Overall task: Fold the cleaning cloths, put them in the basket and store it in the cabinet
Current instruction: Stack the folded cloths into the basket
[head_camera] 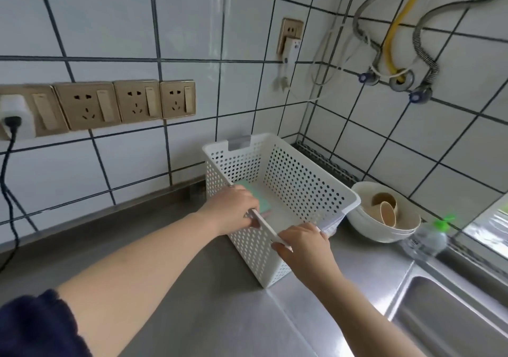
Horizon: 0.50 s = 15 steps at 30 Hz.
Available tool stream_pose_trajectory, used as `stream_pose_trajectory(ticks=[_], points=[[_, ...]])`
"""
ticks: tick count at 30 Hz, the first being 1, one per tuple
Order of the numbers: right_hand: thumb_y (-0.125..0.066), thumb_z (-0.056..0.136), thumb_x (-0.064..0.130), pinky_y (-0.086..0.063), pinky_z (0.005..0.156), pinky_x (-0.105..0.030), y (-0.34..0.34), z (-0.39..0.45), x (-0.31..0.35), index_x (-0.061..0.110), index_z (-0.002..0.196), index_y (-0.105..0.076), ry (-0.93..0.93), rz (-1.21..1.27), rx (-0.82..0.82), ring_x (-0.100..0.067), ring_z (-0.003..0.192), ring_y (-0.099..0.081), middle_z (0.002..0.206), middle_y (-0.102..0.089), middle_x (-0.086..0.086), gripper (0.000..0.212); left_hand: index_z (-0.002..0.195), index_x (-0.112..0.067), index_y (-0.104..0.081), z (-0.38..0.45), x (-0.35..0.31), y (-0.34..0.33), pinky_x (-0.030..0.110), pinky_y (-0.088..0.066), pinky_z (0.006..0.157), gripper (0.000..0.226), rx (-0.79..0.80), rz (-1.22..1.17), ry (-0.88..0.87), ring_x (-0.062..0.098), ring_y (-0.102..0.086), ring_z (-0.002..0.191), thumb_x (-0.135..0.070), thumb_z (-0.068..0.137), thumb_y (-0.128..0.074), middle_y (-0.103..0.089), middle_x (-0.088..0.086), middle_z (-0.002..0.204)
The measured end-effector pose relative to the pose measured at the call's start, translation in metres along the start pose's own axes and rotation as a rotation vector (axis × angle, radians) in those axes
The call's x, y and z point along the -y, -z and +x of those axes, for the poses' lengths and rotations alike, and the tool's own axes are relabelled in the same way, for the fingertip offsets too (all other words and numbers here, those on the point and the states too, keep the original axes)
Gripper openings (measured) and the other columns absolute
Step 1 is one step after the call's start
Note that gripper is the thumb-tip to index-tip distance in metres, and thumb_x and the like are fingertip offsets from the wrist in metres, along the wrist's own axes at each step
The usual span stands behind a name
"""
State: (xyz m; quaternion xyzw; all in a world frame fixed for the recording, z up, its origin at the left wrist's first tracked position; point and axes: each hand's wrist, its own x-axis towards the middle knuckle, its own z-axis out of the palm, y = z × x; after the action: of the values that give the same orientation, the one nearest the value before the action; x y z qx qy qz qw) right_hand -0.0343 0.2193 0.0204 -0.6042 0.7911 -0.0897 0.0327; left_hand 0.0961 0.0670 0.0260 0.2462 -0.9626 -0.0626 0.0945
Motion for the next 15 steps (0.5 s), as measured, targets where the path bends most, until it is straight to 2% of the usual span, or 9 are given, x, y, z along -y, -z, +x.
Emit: stream_pose_trajectory(ticks=[4,7,11,15], points=[[-0.052,0.09,0.043,-0.038,0.089,-0.035,-0.005,-0.009,0.022,0.019,0.086,-0.063,0.057,0.031,-0.01,-0.016,0.106,-0.047,0.094,-0.062,0.01,0.026,0.095,-0.018,-0.067,-0.027,0.014,0.004,0.029,-0.04,0.081,0.032,0.013,-0.016,0.001,0.016,-0.047,0.101,-0.047,0.082,-0.061,-0.063,0.0,0.096],[-0.056,0.089,0.039,-0.042,0.079,-0.034,-0.01,-0.02,0.044,0.018,0.074,-0.057,0.13,0.109,-0.012,-0.022,0.1,-0.05,0.093,-0.063,0.004,0.026,0.092,-0.019,-0.067,-0.055,0.023,0.009,0.027,-0.04,0.08,0.029,0.006,-0.003,0.018,0.016,-0.048,0.099,-0.045,0.082,-0.062,-0.063,-0.003,0.093],[-0.056,0.089,0.039,-0.036,0.071,-0.031,-0.015,-0.038,0.076,0.015,0.076,-0.058,0.212,0.138,-0.015,-0.023,0.098,-0.05,0.096,-0.063,0.002,0.027,0.091,-0.018,-0.068,-0.101,0.032,0.018,0.028,-0.04,0.08,0.024,0.005,-0.026,0.059,0.017,-0.05,0.095,-0.039,0.08,-0.066,-0.062,-0.002,0.089],[-0.053,0.09,0.041,-0.04,0.075,-0.032,-0.018,-0.059,0.108,0.017,0.085,-0.062,0.281,0.149,0.013,-0.02,0.101,-0.049,0.101,-0.063,0.006,0.026,0.091,-0.019,-0.068,-0.149,0.037,0.028,0.027,-0.04,0.08,0.026,0.024,-0.036,0.126,0.014,-0.048,0.095,-0.043,0.079,-0.067,-0.062,-0.003,0.089]])
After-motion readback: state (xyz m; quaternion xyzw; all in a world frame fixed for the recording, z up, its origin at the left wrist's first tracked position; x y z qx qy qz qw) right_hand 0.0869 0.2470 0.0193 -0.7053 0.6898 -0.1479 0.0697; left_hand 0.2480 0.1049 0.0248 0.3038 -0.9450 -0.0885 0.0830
